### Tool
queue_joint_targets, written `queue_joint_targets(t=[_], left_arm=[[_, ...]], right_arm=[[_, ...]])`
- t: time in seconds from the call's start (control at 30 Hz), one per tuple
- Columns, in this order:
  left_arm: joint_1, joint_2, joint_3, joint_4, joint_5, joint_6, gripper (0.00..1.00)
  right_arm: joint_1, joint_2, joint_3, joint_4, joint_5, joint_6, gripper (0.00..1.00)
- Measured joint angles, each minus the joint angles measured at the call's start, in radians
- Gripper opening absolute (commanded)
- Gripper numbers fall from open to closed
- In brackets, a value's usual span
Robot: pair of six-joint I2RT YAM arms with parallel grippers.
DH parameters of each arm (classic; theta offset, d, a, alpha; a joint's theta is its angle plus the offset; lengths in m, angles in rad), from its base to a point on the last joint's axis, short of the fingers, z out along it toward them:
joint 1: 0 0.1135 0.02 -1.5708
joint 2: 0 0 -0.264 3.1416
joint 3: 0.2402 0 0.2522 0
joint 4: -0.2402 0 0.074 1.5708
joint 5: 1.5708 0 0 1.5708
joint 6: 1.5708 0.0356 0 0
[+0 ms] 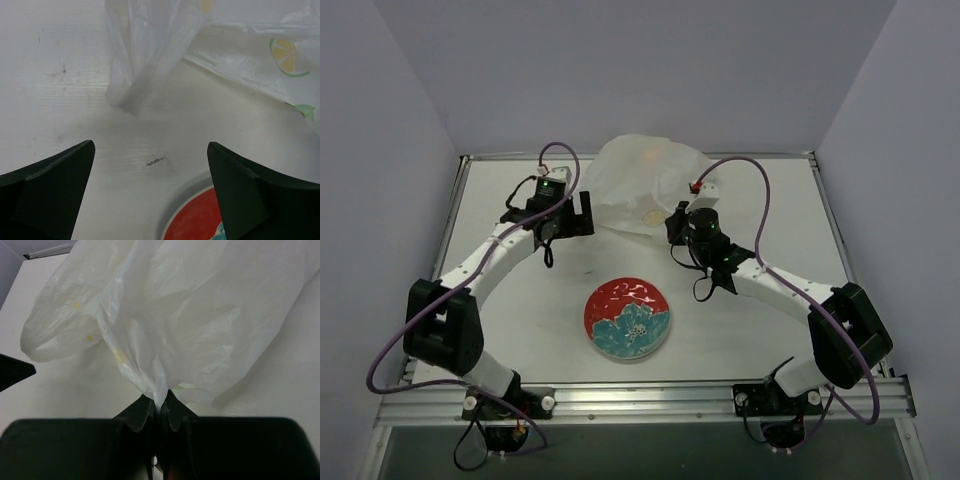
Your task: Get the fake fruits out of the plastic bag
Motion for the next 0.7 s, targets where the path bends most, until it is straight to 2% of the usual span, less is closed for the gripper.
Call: queue_joint_targets(t=[0.2, 0.23, 0.27, 0.33, 0.37, 0.5, 0.7], left_arm=[[-0.021, 0.197, 0.135, 0.008, -0.125, 0.123, 0.94], [-0.021, 0.226, 0.159, 0.005, -0.139, 0.142, 0.98], [-0.02, 0.253, 0.183, 0.005, -0.148, 0.16, 0.66], [-0.02, 0.293, 0.219, 0.0, -0.161, 0.188, 0.28], [-0.022, 0.303, 0.225, 0.003, -0.165, 0.198, 0.03], [-0.045, 0.255, 0.172, 0.021, -0.172, 0.226, 0.02], [-0.099, -0.011, 0.052, 0.037, -0.144, 0.172, 0.02]], right_arm=[[-0.036, -0.021, -0.003, -0.033, -0.064, -0.018, 0.0], [-0.037, -0.027, -0.003, -0.038, -0.07, -0.02, 0.0], [-0.039, -0.033, -0.004, -0.043, -0.074, -0.022, 0.0], [-0.047, -0.047, -0.004, -0.053, -0.087, -0.026, 0.0], [-0.05, -0.053, -0.004, -0.056, -0.09, -0.028, 0.0], [-0.073, -0.069, -0.002, -0.073, -0.099, -0.044, 0.0], [-0.09, -0.046, 0.065, -0.127, -0.113, -0.064, 0.0]])
